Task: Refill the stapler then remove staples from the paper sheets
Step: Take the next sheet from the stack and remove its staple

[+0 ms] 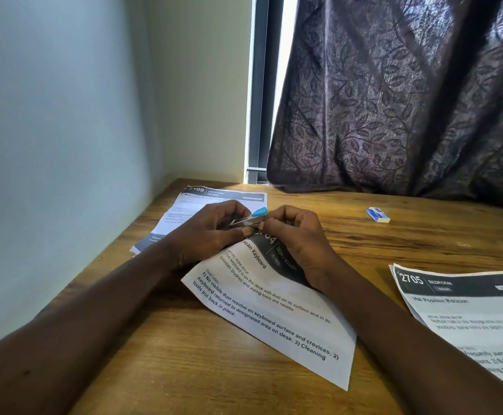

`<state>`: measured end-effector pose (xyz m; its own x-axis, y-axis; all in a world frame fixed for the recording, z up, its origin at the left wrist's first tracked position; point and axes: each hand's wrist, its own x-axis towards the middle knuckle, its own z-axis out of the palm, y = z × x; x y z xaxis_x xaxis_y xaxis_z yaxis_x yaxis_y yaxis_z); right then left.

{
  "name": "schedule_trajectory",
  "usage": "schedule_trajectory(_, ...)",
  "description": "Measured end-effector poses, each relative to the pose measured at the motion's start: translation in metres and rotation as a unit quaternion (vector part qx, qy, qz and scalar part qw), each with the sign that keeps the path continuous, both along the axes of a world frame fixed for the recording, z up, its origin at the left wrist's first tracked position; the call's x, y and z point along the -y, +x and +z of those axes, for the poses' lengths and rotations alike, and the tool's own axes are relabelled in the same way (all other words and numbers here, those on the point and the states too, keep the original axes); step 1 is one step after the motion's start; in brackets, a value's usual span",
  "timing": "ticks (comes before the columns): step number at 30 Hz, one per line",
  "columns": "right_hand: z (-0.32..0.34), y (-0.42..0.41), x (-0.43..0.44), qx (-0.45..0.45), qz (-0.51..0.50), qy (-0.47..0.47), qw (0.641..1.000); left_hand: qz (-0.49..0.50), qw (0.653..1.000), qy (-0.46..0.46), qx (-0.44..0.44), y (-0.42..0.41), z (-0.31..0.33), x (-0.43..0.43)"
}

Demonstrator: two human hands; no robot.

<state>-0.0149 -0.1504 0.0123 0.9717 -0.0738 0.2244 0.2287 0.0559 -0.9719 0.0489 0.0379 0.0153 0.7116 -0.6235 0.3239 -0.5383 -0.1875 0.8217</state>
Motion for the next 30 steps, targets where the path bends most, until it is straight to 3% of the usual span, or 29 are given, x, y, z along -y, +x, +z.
schedule_trajectory(9, 0.002, 0.001, -0.001, -0.017, -0.014, 0.013, 1.000, -0.002, 1.000, 0.010, 0.028, -0.002, -0.005, 0.002)
schedule_trajectory(18, 0.003, 0.002, 0.004, -0.039, -0.012, 0.010, 0.999, -0.018, 1.000, 0.011, -0.004, -0.004, -0.003, 0.007)
schedule_trajectory(24, 0.000, 0.002, 0.005, -0.007, -0.046, -0.102, 0.994, -0.003, 1.000, -0.017, -0.023, 0.000, 0.000, 0.006)
schedule_trajectory(27, -0.001, 0.001, 0.007, -0.011, -0.023, -0.073, 0.997, 0.004, 1.000, 0.024, -0.010, 0.000, 0.003, 0.004)
schedule_trajectory(30, 0.000, 0.002, 0.009, -0.019, -0.001, -0.028, 0.999, -0.010, 0.997, 0.025, -0.071, -0.002, 0.008, -0.001)
